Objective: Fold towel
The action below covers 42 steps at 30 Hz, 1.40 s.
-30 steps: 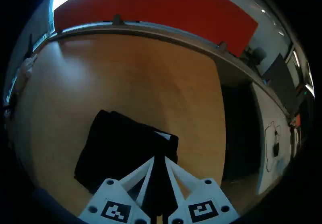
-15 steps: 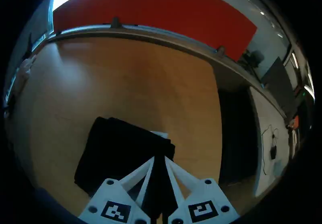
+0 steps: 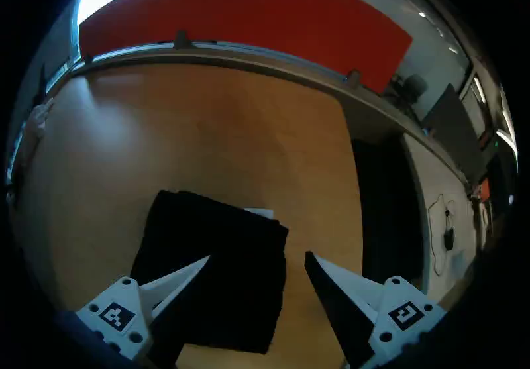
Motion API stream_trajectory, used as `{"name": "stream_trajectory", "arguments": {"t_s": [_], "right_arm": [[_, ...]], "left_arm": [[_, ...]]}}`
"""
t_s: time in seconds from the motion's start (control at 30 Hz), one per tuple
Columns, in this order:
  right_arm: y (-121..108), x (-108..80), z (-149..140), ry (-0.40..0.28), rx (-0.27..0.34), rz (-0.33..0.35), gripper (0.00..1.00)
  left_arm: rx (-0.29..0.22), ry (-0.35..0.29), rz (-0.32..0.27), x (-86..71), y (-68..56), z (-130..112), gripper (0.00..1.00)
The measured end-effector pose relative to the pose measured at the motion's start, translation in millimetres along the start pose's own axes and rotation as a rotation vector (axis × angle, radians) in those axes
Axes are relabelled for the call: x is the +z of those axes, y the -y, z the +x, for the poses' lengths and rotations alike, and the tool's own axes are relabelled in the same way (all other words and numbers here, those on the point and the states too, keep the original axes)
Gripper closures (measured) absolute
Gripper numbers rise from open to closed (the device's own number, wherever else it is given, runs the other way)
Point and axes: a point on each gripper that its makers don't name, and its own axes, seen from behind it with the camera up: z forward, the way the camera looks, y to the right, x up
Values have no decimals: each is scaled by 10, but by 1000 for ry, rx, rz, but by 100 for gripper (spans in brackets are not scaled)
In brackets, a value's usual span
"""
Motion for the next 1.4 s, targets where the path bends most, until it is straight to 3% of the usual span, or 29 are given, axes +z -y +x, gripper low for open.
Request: {"name": "stream_trajectory", "arguments": {"t_s": [0.4,0.63,1.1,1.4], "right_arm": [[70,-211,6,-52,61,-3,0],[186,-370,13,-109,126,5,0],[285,-781,227,-310,241,-39,0],[256,-1089,334,-436,280,-114,0]], "left_arm": [[-2,-26,-13,-29,5,103,4],[-4,-40,-26,-47,-26,160,4],[0,-69,-38,-130,-44,260,4],[-3,-85,-39,-166,-23,325,4]]}}
